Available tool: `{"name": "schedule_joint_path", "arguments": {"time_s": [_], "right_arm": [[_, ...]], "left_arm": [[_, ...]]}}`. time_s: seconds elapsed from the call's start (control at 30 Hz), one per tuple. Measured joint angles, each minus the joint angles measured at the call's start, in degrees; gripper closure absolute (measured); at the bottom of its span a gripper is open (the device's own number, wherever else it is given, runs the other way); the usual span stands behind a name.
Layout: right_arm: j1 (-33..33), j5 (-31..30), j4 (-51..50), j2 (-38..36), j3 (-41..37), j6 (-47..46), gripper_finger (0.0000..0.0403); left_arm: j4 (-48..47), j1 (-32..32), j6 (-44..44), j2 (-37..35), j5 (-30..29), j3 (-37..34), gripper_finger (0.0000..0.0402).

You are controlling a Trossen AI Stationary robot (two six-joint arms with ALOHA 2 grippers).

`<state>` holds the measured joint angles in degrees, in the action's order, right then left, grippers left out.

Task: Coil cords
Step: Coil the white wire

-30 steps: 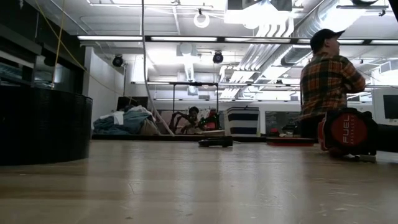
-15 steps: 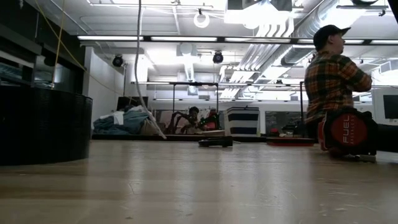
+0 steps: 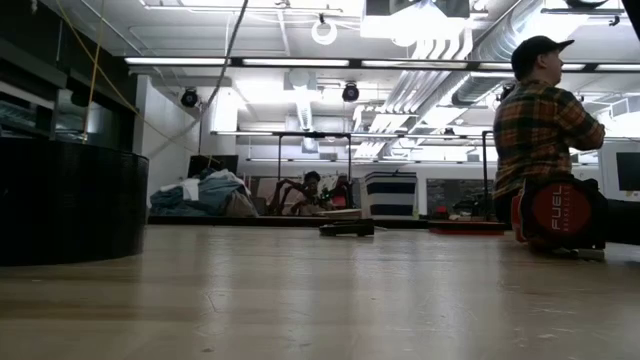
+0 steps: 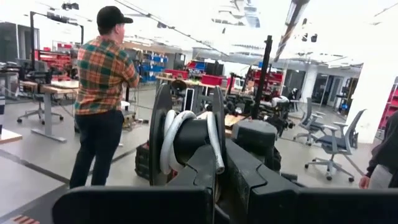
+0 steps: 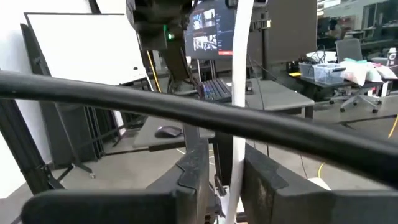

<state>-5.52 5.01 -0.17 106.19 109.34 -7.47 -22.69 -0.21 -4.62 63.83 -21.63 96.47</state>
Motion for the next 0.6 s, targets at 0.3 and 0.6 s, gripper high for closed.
{"name": "schedule_joint_path", "arguments": {"time_s": [0.3,0.6], "right_arm": [[-0.2,-0.3,-0.3,-0.1,0.1,0.4,0.0334],[-1.2,-1.4,-0.9,-0.1,0.1,1.5,0.0334]], "left_arm": [[-1.8,0.0,-0.2,-2.9,-1.6,-0.1,0.0397],[-1.9,0.0,-0.2,-5.3,-2.0,-0.1,0.0397]]}}
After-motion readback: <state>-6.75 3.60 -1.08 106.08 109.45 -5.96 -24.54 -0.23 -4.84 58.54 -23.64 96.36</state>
